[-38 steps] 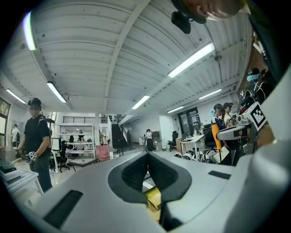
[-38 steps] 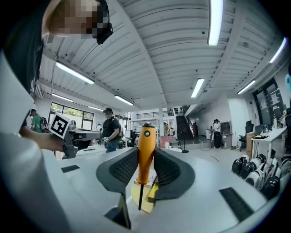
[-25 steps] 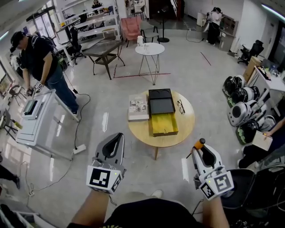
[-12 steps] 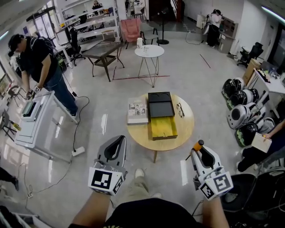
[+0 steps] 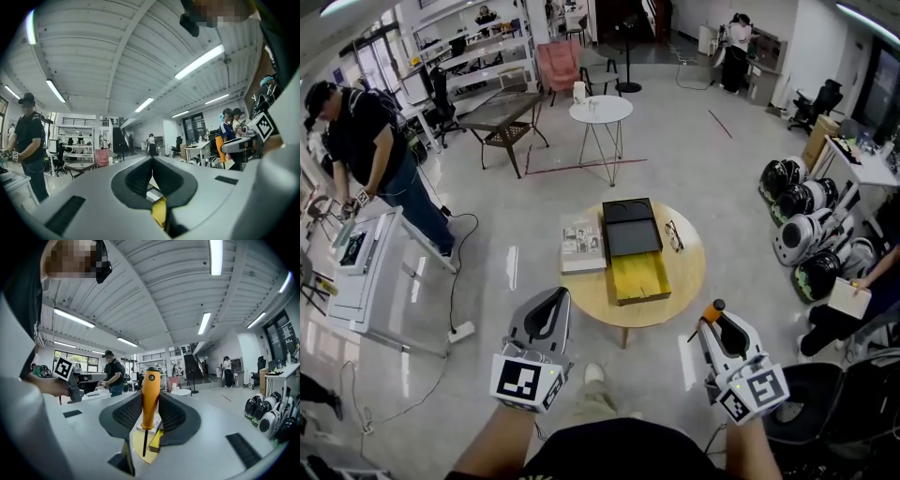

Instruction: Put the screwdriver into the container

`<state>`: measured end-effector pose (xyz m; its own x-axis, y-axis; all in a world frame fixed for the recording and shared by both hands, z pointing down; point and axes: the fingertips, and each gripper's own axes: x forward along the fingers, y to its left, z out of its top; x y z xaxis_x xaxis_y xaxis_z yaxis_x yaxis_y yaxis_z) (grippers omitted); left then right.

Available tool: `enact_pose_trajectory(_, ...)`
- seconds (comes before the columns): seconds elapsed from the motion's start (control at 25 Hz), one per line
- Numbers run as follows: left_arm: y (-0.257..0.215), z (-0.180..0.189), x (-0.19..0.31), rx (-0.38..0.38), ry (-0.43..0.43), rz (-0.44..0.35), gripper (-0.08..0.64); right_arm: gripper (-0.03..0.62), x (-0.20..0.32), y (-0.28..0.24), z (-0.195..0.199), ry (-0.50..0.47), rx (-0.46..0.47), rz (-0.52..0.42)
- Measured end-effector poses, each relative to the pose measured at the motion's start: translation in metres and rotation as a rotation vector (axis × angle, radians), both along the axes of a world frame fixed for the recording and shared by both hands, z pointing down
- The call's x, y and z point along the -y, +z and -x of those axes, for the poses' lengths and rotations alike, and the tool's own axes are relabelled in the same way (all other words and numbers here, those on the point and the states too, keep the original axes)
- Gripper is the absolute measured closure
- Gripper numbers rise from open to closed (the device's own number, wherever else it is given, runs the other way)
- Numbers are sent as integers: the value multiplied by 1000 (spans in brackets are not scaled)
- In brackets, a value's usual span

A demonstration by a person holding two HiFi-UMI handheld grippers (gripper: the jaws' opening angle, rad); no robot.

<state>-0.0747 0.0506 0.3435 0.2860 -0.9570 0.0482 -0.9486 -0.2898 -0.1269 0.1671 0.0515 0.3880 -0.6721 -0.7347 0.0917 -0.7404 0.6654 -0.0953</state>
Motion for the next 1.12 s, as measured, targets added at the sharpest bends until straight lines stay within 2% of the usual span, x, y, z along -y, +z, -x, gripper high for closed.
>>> enact_pose_trajectory(0.36,-1,28,31,54,-7,1,543,469,35,9,36,-32,16,11)
enact_pose_trajectory(0.64,6,45,59,41,-16,20,543,469,65,11,54,-48,7,25)
enact_pose_trajectory(1.12,21,60,110,21,-6,46,543,469,113,15,63,-36,17,48)
